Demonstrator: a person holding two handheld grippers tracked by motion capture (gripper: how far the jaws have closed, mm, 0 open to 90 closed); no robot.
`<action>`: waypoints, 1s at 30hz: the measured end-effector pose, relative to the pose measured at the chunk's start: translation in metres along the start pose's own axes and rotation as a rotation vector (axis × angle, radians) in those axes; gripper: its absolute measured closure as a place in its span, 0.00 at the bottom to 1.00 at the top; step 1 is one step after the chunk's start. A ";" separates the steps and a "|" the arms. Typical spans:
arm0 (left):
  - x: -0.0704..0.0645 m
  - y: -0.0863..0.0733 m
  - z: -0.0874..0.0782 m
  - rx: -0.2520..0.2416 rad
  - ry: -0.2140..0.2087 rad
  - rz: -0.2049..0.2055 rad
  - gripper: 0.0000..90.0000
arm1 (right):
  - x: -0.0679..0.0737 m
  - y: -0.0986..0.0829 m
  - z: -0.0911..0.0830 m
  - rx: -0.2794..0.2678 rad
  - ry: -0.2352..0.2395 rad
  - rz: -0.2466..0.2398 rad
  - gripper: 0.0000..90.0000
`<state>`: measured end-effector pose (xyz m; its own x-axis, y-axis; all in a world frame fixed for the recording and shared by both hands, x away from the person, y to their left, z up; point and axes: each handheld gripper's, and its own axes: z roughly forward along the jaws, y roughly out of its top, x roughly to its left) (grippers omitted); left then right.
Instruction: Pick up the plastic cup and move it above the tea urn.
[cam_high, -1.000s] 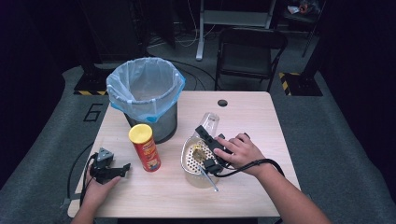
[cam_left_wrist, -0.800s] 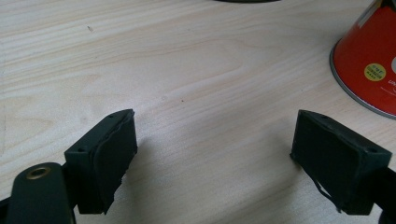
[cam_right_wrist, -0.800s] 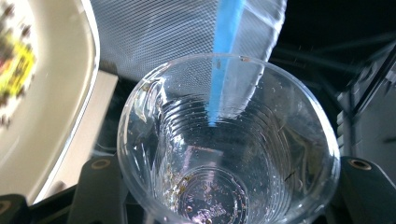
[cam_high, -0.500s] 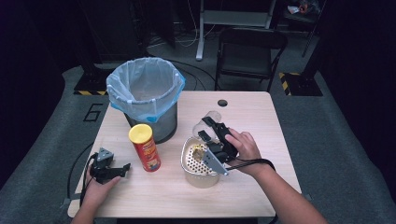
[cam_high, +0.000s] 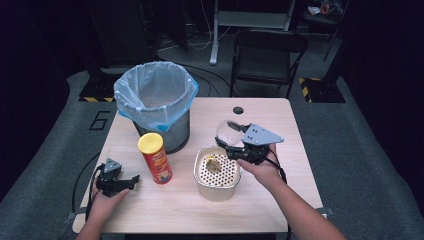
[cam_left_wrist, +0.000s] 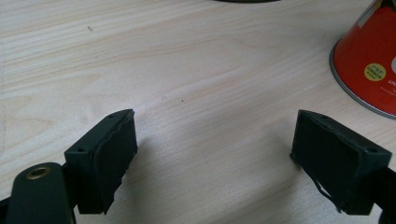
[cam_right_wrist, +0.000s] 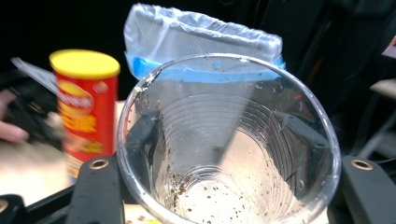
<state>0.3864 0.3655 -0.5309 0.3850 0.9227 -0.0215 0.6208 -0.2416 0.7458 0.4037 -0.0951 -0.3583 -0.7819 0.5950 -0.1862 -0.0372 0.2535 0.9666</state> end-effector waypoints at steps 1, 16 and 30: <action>0.000 0.000 0.000 0.000 0.000 0.000 0.15 | -0.003 -0.001 0.000 -0.006 0.016 0.038 0.40; 0.000 0.000 0.000 0.000 0.000 0.000 0.15 | -0.010 0.014 -0.003 0.001 0.075 0.252 0.40; 0.000 0.000 0.000 0.000 0.000 0.000 0.15 | -0.013 0.048 0.008 0.035 0.069 0.233 0.40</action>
<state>0.3862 0.3654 -0.5309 0.3853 0.9225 -0.0217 0.6206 -0.2417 0.7460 0.4172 -0.0850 -0.3107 -0.8075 0.5873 0.0550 0.1700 0.1424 0.9751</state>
